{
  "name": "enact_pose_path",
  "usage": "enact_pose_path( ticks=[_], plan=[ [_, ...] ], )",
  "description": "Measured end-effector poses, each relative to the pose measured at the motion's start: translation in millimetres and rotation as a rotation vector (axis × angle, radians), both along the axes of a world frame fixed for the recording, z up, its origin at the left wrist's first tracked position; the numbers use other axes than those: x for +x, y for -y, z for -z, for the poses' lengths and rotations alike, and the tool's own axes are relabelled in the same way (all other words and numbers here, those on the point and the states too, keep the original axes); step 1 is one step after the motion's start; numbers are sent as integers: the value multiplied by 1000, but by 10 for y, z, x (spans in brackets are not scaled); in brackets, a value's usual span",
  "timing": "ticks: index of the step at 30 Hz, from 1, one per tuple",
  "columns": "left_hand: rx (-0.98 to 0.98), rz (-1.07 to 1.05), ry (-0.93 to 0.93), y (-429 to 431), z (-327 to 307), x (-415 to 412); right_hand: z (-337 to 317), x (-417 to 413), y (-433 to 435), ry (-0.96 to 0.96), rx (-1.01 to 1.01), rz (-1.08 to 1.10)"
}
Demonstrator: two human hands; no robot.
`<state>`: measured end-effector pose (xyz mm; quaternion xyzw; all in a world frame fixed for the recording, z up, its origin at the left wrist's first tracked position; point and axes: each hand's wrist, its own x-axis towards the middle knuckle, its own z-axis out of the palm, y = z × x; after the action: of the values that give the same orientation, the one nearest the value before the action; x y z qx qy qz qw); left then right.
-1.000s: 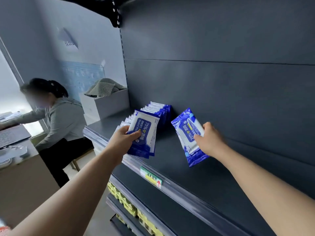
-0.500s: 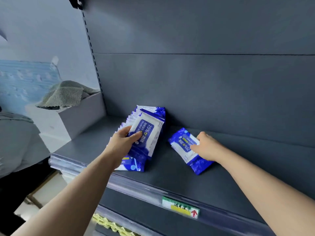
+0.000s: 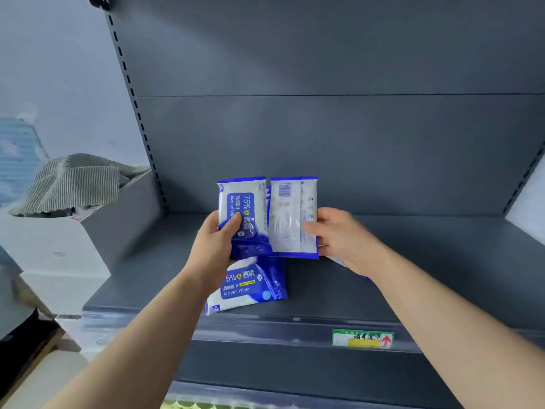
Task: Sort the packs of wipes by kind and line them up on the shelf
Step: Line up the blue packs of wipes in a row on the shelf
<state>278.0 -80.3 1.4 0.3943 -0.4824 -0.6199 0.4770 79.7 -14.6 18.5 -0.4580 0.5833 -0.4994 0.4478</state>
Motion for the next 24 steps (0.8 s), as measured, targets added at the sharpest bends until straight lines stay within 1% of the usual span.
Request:
enact_pose_path(
  ticks=[1,2,4,6,8,10,12,15,17,18,19,21,22,24],
  plan=[
    [17,-14,-7,18,-6,64,-20,-20,-38,-51,-22,47],
    [41,-14,-17,28,-14,119,-35,-44,-69,-146,-74,112],
    [89,28,-50,12,-39,183,-71,-50,-106,-354,-235,243],
    [121,104,-106,-40,-65,187,-94,20,-102,-527,-399,302],
    [127,167,-167,-93,-74,156,-86,123,-73,-737,-528,272],
    [120,216,-215,-144,-96,122,-41,208,-49,-882,-609,167],
    [104,255,-231,-174,-136,119,-7,246,-48,-1008,-646,92],
    [124,342,-248,-179,-217,171,-38,248,-79,-1172,-685,56],
    [131,315,-234,-163,-231,182,-38,212,-93,-1267,-695,19],
    [128,271,-222,-155,-220,182,-28,194,-88,-1269,-678,-8],
    [123,233,-205,-146,-200,184,-23,180,-87,-1207,-629,-30],
    [104,218,-175,-145,-167,191,-36,165,-107,-938,-467,-18],
    [86,231,-166,-156,-161,198,-55,157,-120,-834,-407,7],
    [49,250,-153,-175,-148,212,-107,148,-125,-752,-333,30]
  ],
)
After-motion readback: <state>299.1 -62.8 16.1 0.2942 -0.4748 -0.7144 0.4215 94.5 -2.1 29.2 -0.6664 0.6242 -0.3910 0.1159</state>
